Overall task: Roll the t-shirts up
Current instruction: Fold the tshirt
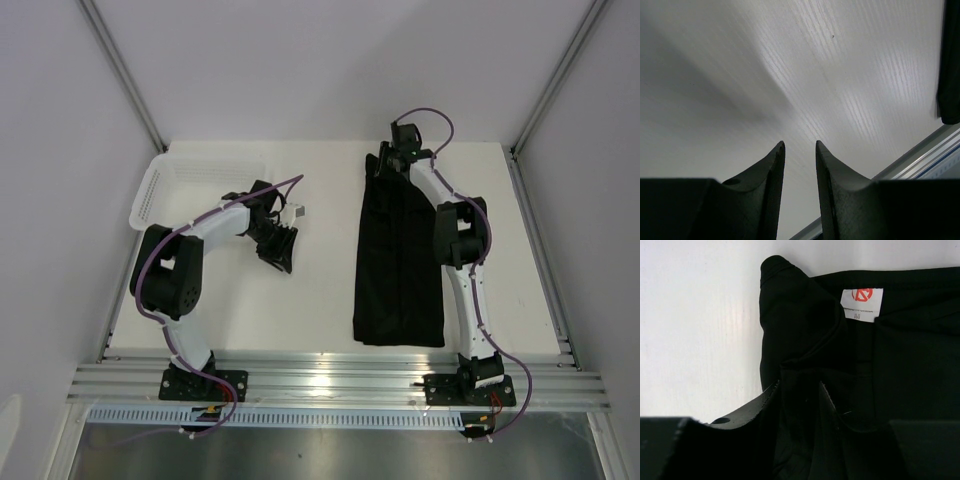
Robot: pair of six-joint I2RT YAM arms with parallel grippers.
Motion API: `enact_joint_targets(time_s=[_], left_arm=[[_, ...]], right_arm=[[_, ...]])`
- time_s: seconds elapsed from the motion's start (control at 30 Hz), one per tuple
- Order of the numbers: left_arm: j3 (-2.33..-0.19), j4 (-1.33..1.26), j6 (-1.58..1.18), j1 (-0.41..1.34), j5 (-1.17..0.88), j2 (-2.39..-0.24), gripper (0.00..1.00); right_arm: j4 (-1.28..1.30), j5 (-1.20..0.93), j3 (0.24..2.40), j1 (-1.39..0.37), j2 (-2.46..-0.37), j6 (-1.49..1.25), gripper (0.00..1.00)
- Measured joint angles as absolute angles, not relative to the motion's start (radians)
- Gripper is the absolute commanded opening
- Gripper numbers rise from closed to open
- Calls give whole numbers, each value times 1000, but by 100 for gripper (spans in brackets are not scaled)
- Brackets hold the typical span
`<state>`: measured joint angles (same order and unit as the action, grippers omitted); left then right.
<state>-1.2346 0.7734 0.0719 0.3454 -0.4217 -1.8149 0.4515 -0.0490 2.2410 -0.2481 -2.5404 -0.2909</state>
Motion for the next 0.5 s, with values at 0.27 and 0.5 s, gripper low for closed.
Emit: enact_joint_targets(time_s=[0.27, 0.5], left_arm=[[-1235, 773, 72, 345, -422, -1814, 35], [-1235, 774, 72, 345, -422, -1815, 35]], right_arm=[[453, -52, 2249, -250, -2523, -236, 46], [445, 43, 2101, -306, -2375, -93, 45]])
